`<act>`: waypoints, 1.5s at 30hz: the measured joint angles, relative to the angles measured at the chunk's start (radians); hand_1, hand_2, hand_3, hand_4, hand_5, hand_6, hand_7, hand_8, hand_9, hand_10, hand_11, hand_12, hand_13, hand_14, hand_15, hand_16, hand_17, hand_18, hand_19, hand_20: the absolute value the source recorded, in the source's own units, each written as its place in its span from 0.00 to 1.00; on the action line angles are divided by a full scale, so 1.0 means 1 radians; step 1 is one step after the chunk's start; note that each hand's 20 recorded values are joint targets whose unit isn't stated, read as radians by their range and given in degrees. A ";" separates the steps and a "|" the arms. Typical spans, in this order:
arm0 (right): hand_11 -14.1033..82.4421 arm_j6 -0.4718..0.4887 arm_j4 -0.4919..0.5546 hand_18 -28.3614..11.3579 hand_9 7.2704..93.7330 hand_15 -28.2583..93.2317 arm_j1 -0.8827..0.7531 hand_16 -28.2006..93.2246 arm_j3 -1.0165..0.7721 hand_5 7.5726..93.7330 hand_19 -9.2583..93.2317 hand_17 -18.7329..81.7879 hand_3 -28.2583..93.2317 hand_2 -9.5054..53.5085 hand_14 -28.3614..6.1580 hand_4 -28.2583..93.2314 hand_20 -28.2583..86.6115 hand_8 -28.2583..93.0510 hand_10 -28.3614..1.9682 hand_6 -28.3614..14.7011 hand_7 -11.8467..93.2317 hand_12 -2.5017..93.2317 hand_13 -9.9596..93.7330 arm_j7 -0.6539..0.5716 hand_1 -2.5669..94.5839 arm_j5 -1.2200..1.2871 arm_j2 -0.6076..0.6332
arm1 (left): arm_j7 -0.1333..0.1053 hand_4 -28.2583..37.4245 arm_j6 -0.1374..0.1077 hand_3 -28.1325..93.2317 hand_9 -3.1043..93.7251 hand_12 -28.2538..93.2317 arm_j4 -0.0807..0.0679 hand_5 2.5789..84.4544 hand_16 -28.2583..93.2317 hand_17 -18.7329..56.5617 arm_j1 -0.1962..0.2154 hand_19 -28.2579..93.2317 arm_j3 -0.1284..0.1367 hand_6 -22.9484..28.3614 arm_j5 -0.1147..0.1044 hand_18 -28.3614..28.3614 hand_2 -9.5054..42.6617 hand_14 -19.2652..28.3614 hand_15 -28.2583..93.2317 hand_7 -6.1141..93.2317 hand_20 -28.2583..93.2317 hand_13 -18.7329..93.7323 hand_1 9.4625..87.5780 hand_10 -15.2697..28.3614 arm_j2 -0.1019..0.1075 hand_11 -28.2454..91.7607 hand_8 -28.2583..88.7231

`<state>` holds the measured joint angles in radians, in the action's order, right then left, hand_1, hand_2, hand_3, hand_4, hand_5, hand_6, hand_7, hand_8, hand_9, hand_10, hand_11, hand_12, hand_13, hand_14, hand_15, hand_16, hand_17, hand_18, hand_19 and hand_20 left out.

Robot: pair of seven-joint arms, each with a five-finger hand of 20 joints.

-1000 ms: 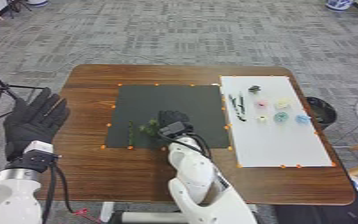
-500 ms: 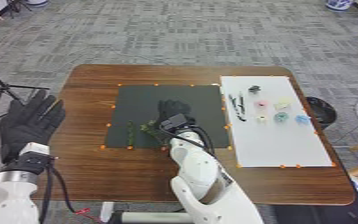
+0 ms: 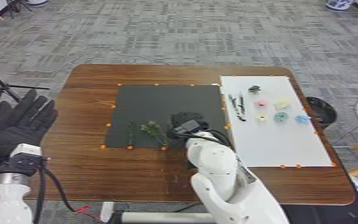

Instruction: Arrange flowers

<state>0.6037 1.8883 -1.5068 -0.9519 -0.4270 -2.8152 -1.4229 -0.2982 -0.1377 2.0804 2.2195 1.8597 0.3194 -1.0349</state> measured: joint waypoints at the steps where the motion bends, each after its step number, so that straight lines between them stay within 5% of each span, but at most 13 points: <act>1: 0.53 0.023 0.004 0.00 0.79 0.80 -0.001 0.58 0.001 0.83 0.84 0.45 0.92 0.45 0.33 0.30 0.60 0.18 0.26 0.49 0.22 0.38 0.76 0.003 0.30 -0.006 0.002 | 0.000 0.00 0.000 0.78 0.37 0.29 0.000 0.45 0.20 0.15 0.000 0.51 0.000 0.61 0.000 0.71 0.50 0.72 0.41 0.13 0.28 0.38 0.19 0.68 0.000 0.38 0.17; 12: 0.54 0.059 0.028 0.00 0.76 0.80 -0.032 0.58 0.006 0.79 0.83 0.44 0.92 0.47 0.35 0.28 0.60 0.17 0.31 0.53 0.23 0.40 0.75 0.146 0.31 -0.085 -0.010 | 0.002 0.00 -0.001 0.78 0.37 0.29 -0.001 0.46 0.20 0.14 -0.003 0.52 -0.014 0.62 -0.002 0.72 0.50 0.74 0.42 0.14 0.28 0.38 0.19 0.72 0.005 0.39 0.17; 30: 0.57 -0.015 0.030 0.00 0.77 0.81 -0.056 0.57 0.048 0.78 0.85 0.46 0.90 0.45 0.39 0.27 0.58 0.23 0.33 0.51 0.29 0.38 0.76 0.134 0.31 -0.091 -0.014 | 0.001 0.00 -0.003 0.78 0.37 0.29 -0.003 0.47 0.19 0.13 -0.014 0.52 -0.023 0.63 -0.003 0.72 0.50 0.76 0.44 0.14 0.28 0.37 0.19 0.75 0.007 0.39 0.17; 38: 0.58 -0.089 0.025 0.00 0.78 0.82 -0.039 0.57 0.023 0.77 0.88 0.48 0.88 0.38 0.42 0.24 0.58 0.25 0.33 0.51 0.32 0.38 0.78 0.059 0.31 -0.053 0.006 | -0.008 0.00 -0.003 0.77 0.38 0.29 -0.002 0.46 0.18 0.15 -0.007 0.52 -0.015 0.63 -0.004 0.71 0.50 0.69 0.40 0.13 0.27 0.38 0.20 0.72 0.002 0.38 0.17; 40: 0.57 -0.135 0.031 0.00 0.78 0.82 -0.037 0.58 -0.001 0.76 0.89 0.48 0.83 0.32 0.41 0.18 0.58 0.16 0.32 0.50 0.33 0.38 0.78 0.041 0.32 -0.016 0.013 | -0.009 0.00 -0.002 0.77 0.38 0.29 -0.003 0.46 0.17 0.15 -0.009 0.51 -0.015 0.63 -0.004 0.71 0.51 0.67 0.39 0.12 0.27 0.39 0.20 0.70 0.000 0.37 0.17; 45: 0.57 -0.263 0.085 0.00 0.74 0.82 -0.040 0.58 -0.080 0.72 0.89 0.48 0.78 0.15 0.39 0.12 0.58 0.16 0.29 0.46 0.27 0.38 0.76 -0.040 0.33 0.064 0.046 | -0.012 0.00 -0.001 0.77 0.38 0.28 -0.009 0.46 0.17 0.16 -0.022 0.51 -0.015 0.62 -0.004 0.70 0.51 0.65 0.38 0.12 0.27 0.39 0.20 0.68 0.000 0.37 0.17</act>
<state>0.3407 1.9735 -1.5466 -1.0314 -0.4673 -2.7517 -1.3770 -0.3097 -0.1384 2.0714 2.1976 1.8449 0.3158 -1.0348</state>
